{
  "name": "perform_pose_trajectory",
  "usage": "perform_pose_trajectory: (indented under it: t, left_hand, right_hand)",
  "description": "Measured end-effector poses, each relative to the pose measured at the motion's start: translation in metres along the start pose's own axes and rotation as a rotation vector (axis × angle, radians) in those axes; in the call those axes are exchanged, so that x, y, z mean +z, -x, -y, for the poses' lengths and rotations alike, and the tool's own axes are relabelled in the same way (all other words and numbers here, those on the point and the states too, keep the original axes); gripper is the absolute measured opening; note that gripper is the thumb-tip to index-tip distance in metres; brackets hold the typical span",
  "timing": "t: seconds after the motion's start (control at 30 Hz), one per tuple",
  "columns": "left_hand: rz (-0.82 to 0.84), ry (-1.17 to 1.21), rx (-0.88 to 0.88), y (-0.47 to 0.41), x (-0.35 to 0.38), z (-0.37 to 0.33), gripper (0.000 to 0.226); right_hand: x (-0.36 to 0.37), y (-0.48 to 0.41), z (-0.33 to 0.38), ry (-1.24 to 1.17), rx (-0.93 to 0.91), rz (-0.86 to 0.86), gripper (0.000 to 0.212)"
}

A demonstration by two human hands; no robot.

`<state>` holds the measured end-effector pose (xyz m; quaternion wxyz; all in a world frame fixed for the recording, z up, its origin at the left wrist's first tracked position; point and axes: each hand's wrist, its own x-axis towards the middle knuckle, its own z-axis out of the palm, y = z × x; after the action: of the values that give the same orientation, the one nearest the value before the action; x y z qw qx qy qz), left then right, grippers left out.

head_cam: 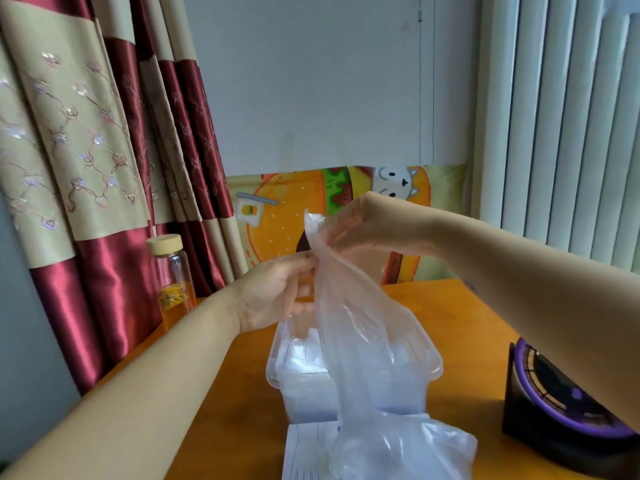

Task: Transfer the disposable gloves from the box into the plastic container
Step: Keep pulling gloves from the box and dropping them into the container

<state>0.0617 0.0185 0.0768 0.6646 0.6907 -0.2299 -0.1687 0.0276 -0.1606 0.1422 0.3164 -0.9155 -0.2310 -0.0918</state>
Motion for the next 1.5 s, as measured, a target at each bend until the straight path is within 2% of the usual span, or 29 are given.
perform_pose_trajectory:
  t: [0.17,0.23,0.3,0.4,0.53,0.6,0.67,0.73,0.77,0.8,0.83,0.87,0.9,0.97,1.0,1.07,1.13,1.2,1.27,1.37,1.43,1.5]
  left_hand:
    - [-0.121,0.074,-0.019,-0.010,-0.024,-0.003,0.076]
    - [-0.085,-0.070,-0.028,-0.011,-0.030,-0.005,0.080]
    - [-0.055,-0.261,-0.042,-0.014,-0.032,0.000,0.070]
    - [-0.206,-0.335,-0.035,-0.018,-0.042,0.003,0.025]
    - [-0.292,-0.311,-0.067,-0.016,-0.069,-0.004,0.018]
    - [-0.401,-0.463,-0.060,-0.022,-0.079,-0.010,0.018]
    - [-0.627,-0.741,0.014,-0.034,-0.085,-0.013,0.027]
    - [-0.870,-1.079,0.212,-0.036,-0.075,-0.013,0.033]
    - [-0.891,-1.201,0.363,-0.035,-0.065,-0.011,0.033]
    - [-0.816,-1.283,0.508,-0.034,-0.053,-0.008,0.032]
    - [-0.660,-1.345,0.589,-0.032,-0.038,-0.004,0.031]
    - [-0.464,-1.397,0.571,-0.032,-0.024,0.004,0.033]
    - [-0.280,-1.443,0.458,-0.034,-0.011,0.014,0.039]
    - [0.001,-1.474,0.067,-0.040,0.002,0.034,0.064]
    - [0.109,-1.485,-0.114,-0.043,0.004,0.042,0.074]
    - [0.269,-1.547,-0.325,-0.050,0.005,0.057,0.083]
    - [0.371,-1.557,-0.409,-0.056,0.005,0.065,0.087]
    - [0.460,-1.558,-0.454,-0.061,0.006,0.069,0.086]
    - [0.502,-1.591,-0.483,-0.065,0.008,0.070,0.083]
    - [0.529,-1.648,-0.519,-0.073,0.013,0.076,0.079]
    - [0.538,-1.676,-0.557,-0.078,0.018,0.083,0.074]
    - [0.548,-1.681,-0.570,-0.083,0.022,0.088,0.074]
  right_hand:
    - [0.006,-0.020,0.000,0.190,-0.023,-0.027,0.039]
    - [0.011,-0.027,-0.001,0.290,-0.020,-0.007,0.044]
    - [0.016,-0.034,-0.001,0.313,-0.008,0.022,0.047]
    - [0.019,-0.039,-0.003,0.284,0.020,0.016,0.049]
    - [0.017,-0.043,-0.019,0.163,0.093,-0.055,0.050]
    - [0.016,-0.043,-0.029,0.098,0.143,-0.093,0.050]
    - [0.018,-0.043,-0.042,0.067,0.211,-0.120,0.046]
    - [0.023,-0.039,-0.057,0.116,0.292,-0.150,0.043]
    - [0.027,-0.035,-0.065,0.129,0.330,-0.150,0.042]
    - [0.032,-0.031,-0.072,0.117,0.362,-0.139,0.042]
    - [0.038,-0.026,-0.080,0.096,0.393,-0.116,0.043]
    - [0.044,-0.022,-0.087,0.084,0.424,-0.088,0.041]
    - [0.050,-0.018,-0.095,0.087,0.456,-0.060,0.039]
    - [0.062,-0.011,-0.105,0.137,0.506,0.004,0.037]
    - [0.068,-0.008,-0.108,0.207,0.512,0.047,0.039]
    - [0.076,0.000,-0.111,0.493,0.475,0.150,0.047]
    - [0.081,0.008,-0.110,0.777,0.395,0.215,0.050]
    - [0.080,0.014,-0.106,0.912,0.363,0.289,0.051]
    - [0.078,0.016,-0.105,0.985,0.369,0.373,0.053]
    - [0.077,0.013,-0.106,1.089,0.373,0.475,0.069]
    - [0.077,0.011,-0.108,1.108,0.321,0.461,0.072]
    - [0.079,0.006,-0.112,1.032,0.208,0.390,0.064]
